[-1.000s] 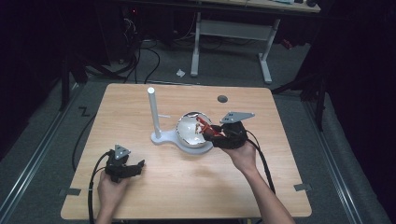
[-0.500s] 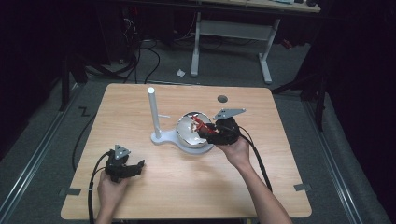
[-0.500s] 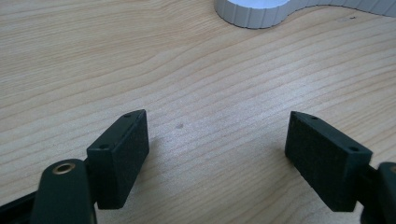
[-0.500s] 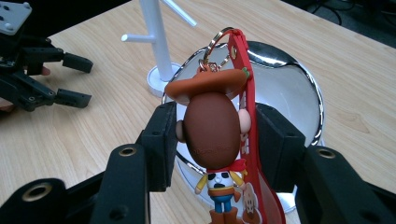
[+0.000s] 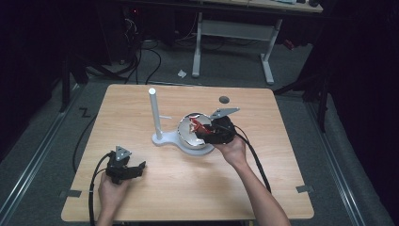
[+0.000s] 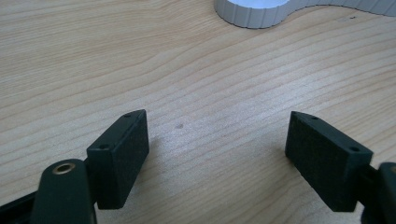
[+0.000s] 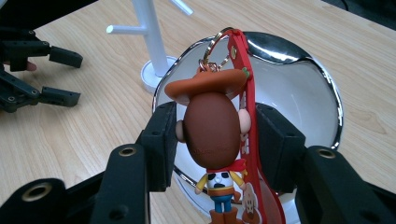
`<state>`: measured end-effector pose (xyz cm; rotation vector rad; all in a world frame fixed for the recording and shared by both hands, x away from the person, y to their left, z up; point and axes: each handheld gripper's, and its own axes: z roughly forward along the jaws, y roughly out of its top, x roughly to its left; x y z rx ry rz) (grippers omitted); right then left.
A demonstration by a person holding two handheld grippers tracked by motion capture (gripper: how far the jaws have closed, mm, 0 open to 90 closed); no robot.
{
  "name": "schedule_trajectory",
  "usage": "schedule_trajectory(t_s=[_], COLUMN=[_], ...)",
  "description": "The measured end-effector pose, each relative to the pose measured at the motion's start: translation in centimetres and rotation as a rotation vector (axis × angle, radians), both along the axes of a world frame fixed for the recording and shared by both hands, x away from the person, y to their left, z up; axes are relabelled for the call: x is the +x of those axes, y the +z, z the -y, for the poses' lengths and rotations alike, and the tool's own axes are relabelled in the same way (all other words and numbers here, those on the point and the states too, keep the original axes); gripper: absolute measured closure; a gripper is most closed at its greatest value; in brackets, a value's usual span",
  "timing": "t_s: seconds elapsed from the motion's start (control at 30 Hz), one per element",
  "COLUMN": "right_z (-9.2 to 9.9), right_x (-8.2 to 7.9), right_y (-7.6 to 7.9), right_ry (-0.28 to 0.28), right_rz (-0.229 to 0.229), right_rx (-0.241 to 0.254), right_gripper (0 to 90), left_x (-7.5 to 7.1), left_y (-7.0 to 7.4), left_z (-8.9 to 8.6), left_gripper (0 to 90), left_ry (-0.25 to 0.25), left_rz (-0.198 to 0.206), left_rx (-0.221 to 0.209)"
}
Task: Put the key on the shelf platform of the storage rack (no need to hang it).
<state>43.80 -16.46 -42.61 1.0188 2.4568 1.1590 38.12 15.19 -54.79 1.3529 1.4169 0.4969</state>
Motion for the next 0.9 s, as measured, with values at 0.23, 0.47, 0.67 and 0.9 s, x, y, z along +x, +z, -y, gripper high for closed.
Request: schedule_trajectory(t_s=[0.23, 0.47, 0.67, 0.9], right_z=[-0.7, -1.3, -2.1, -2.6], right_x=[0.6, 1.2, 1.5, 2.1], right_y=[-0.4, -0.8, -1.2, -1.6], right_ry=[0.005, 0.001, -0.009, -0.011], right_rz=[-0.016, -0.018, -0.005, -0.007], right_rx=[-0.017, -0.046, -0.114, -0.143], right_gripper=[52.8, 52.7, 52.6, 52.5], left_x=[0.0, 0.0, 0.0, 0.0], left_y=[0.0, 0.0, 0.0, 0.0], left_z=[0.0, 0.0, 0.0, 0.0], left_gripper=[21.8, 21.8, 21.8, 21.8], left_ry=[0.000, 0.000, -0.002, -0.002], left_rz=[0.000, 0.000, 0.000, -0.001], left_rx=[0.000, -0.001, 0.000, 0.002])
